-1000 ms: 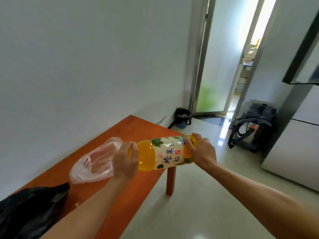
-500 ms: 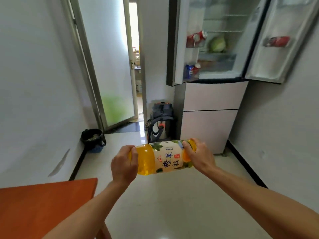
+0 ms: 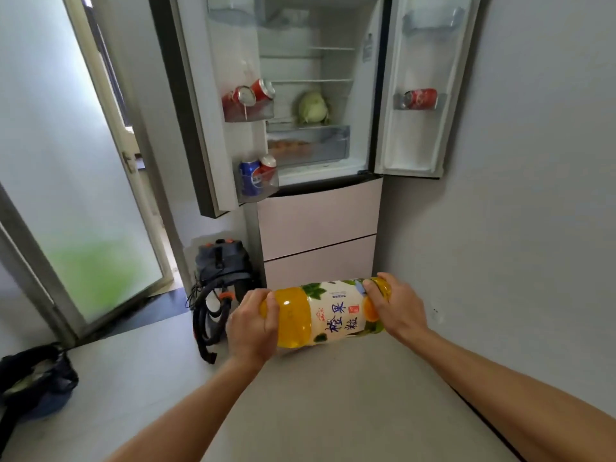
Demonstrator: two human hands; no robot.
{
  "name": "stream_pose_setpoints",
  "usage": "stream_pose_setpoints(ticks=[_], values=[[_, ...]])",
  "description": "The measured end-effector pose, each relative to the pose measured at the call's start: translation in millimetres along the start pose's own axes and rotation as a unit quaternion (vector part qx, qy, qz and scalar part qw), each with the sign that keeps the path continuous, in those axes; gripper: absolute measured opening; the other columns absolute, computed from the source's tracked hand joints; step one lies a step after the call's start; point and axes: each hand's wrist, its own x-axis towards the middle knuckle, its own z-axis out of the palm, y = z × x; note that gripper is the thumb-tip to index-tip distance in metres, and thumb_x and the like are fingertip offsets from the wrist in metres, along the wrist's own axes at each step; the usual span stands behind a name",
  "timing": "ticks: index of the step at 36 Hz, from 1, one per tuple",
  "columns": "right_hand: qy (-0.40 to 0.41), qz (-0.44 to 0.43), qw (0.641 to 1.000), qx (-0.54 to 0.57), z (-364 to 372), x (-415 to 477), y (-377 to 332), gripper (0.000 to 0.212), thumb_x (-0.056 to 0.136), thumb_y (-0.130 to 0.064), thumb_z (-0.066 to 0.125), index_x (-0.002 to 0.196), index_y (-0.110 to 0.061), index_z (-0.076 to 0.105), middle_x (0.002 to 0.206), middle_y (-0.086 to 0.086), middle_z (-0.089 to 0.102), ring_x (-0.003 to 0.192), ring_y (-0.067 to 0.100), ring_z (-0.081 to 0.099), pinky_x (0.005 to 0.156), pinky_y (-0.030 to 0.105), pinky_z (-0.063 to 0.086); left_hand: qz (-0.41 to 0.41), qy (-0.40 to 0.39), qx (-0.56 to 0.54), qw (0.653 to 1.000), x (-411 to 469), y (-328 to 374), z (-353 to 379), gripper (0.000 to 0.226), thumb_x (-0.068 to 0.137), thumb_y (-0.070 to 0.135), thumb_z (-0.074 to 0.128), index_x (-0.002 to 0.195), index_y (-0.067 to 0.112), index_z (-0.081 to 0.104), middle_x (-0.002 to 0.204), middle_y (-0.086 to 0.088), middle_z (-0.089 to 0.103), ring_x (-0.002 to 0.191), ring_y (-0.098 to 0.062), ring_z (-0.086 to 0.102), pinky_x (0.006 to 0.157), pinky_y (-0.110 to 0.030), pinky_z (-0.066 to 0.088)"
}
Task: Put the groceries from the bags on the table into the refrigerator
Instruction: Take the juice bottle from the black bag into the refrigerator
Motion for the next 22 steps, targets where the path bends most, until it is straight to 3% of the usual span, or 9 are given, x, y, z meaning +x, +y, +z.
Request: stream_pose_setpoints(ticks=[4,9,13,18,22], values=[[0.001,-0.005,1.0,-0.008,0.4,81.3,9.8,0.059,0.091,-0.068,0.039,0.129,-0.025,0.054,0.104,0.007,0.061,0.084,0.02,0.058,0.067,0.03,0.044,-0.005,0.004,-0.01,1.0,54.8,9.3,50.8,0.047,0.089,0.053,0.029,0.093,0.02,0.062,0.086,0.007,0.058,0.071,-0.01,0.053,0.067,-0.036,0.048],[0.012,-0.015,1.0,0.0,7.3,156.1,10.6,0.055,0.092,-0.064,0.043,0.126,-0.023,0.056,0.1,0.004,0.061,0.08,0.016,0.058,0.061,0.026,0.046,0.005,0.007,-0.012,1.0,111.2,10.2,92.4,0.037,0.091,0.052,0.03,0.091,0.027,0.057,0.086,0.009,0.057,0.072,-0.001,0.05,0.064,-0.031,0.043],[0.017,-0.015,1.0,0.013,25.9,224.6,13.0,0.055,0.091,-0.068,0.041,0.125,-0.027,0.054,0.102,0.005,0.061,0.084,0.018,0.061,0.072,0.036,0.056,0.004,0.018,-0.008,1.0,172.1,6.0,130.5,0.039,0.09,0.05,0.032,0.091,0.023,0.06,0.084,0.007,0.057,0.07,-0.009,0.052,0.065,-0.029,0.037],[0.036,-0.023,0.999,0.02,54.3,309.3,8.8,0.058,0.092,-0.066,0.041,0.13,-0.024,0.053,0.1,0.002,0.063,0.087,0.02,0.063,0.079,0.042,0.057,0.004,0.012,-0.005,1.0,246.0,-17.3,183.7,0.038,0.092,0.047,0.035,0.097,0.019,0.062,0.087,0.005,0.057,0.075,-0.012,0.054,0.065,-0.027,0.035],[0.042,-0.03,0.998,0.029,66.8,376.4,-4.3,0.051,0.095,-0.057,0.047,0.128,-0.02,0.056,0.094,-0.004,0.057,0.082,0.014,0.057,0.073,0.03,0.05,0.015,0.008,-0.012,1.0,309.7,-32.4,218.8,0.041,0.091,0.049,0.034,0.098,0.02,0.061,0.087,0.003,0.06,0.075,-0.01,0.055,0.062,-0.019,0.035]])
